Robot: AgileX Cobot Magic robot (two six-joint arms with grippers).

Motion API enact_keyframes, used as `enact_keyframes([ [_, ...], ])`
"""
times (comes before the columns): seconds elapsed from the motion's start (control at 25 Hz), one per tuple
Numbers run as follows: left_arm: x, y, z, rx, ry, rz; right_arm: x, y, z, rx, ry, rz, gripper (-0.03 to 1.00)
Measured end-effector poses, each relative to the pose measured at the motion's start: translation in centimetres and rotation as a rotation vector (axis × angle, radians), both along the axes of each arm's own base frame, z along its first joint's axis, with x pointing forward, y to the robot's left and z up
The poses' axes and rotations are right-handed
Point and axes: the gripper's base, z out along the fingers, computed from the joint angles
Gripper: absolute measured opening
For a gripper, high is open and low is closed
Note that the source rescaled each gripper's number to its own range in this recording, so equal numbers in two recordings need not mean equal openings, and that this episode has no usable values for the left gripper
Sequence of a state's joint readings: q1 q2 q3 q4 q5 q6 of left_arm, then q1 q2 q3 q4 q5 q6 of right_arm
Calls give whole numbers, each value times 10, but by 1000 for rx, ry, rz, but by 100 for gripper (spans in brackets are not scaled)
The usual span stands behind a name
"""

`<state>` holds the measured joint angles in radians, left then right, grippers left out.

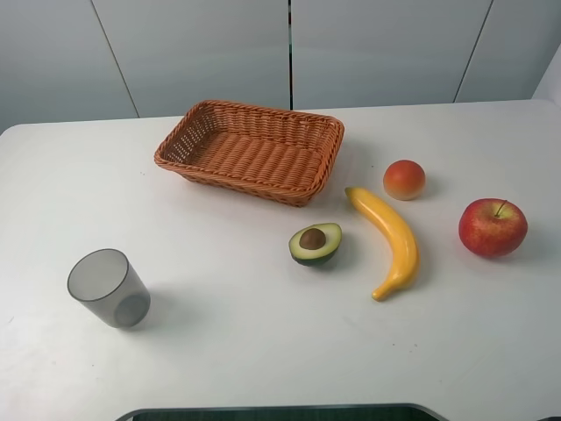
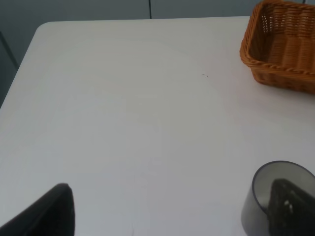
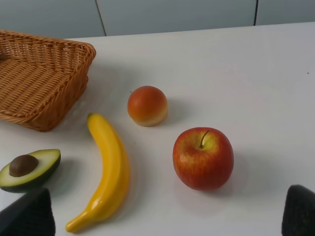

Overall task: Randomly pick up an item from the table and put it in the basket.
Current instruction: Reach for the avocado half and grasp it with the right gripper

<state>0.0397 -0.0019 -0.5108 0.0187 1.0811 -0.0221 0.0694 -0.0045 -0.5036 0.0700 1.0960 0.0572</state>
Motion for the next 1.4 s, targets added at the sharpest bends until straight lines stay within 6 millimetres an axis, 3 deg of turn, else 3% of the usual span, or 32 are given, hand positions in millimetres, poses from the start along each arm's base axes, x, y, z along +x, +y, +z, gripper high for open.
enact_keyframes([
  [0.4, 0, 0, 0, 0, 0, 0, 1, -1, 0, -10, 7, -6, 100],
  [0.52, 0, 0, 0, 0, 0, 0, 13, -1, 0, -27, 85, -13, 100],
  [1.0, 0, 0, 0, 0, 0, 0, 120, 17, 22, 31, 515, 24, 100],
  [1.16, 0, 0, 0, 0, 0, 0, 157, 44, 15, -9, 645, 115, 100],
  [1.4, 0, 0, 0, 0, 0, 0, 200, 102, -6, -47, 743, 197, 100],
])
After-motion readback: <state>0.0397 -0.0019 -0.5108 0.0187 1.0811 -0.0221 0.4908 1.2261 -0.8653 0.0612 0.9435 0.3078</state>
